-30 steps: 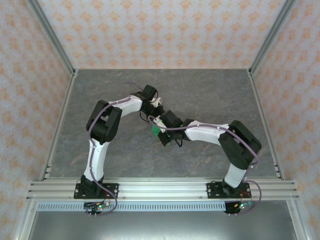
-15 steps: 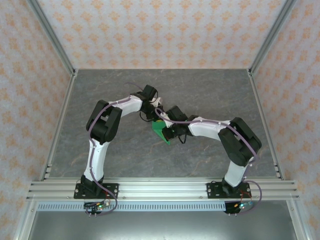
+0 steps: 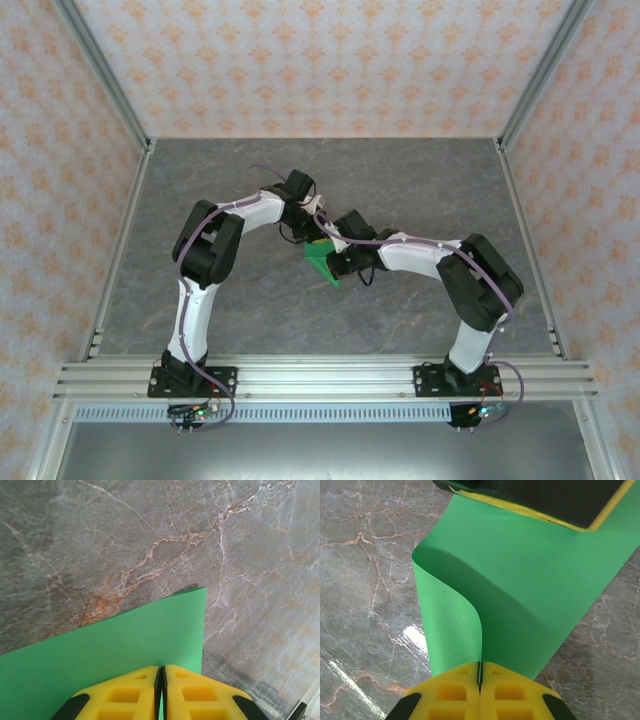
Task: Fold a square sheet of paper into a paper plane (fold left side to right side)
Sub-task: Third fold the triangle at the center of the table.
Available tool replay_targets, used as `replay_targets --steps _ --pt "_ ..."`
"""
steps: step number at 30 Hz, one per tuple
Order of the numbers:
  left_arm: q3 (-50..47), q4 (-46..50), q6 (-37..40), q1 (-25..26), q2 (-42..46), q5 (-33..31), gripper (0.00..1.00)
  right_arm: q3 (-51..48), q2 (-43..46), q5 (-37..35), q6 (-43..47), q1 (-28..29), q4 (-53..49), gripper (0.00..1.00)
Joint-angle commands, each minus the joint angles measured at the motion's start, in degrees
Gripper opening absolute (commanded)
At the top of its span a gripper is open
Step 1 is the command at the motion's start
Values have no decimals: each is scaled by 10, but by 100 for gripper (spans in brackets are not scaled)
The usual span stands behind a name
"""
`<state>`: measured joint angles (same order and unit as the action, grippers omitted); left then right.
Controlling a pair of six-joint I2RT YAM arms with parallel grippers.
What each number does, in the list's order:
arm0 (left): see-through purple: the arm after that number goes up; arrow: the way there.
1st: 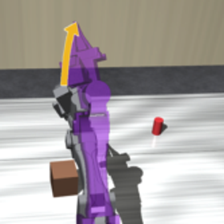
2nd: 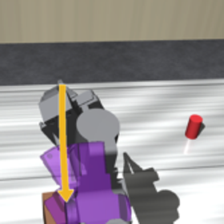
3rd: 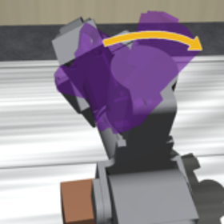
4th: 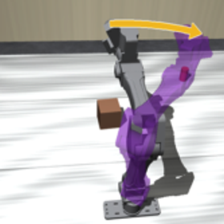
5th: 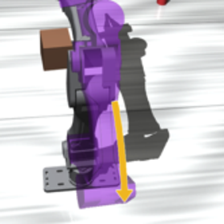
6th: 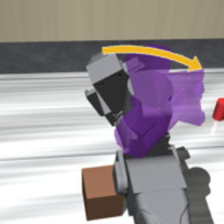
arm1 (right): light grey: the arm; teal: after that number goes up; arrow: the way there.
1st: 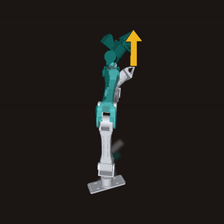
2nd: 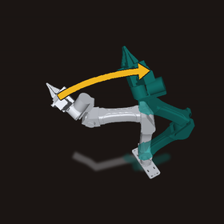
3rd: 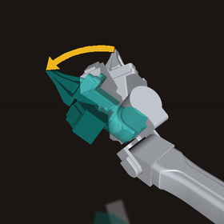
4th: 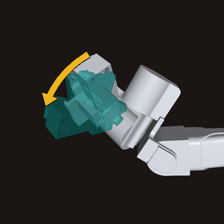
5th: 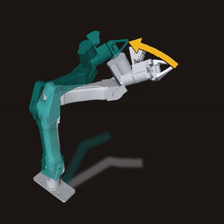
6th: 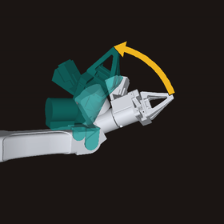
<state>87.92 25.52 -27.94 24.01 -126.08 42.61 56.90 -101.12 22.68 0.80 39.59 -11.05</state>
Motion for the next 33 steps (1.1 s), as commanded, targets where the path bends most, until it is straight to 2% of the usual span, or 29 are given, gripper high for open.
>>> replay_targets --steps 1,33 --pt "-19 39 15 2 -25 -31 14 9 -15 -12 -8 -2 8 0" --pt "-19 44 17 2 -25 -32 13 14 -15 -28 -12 -3 3 0"
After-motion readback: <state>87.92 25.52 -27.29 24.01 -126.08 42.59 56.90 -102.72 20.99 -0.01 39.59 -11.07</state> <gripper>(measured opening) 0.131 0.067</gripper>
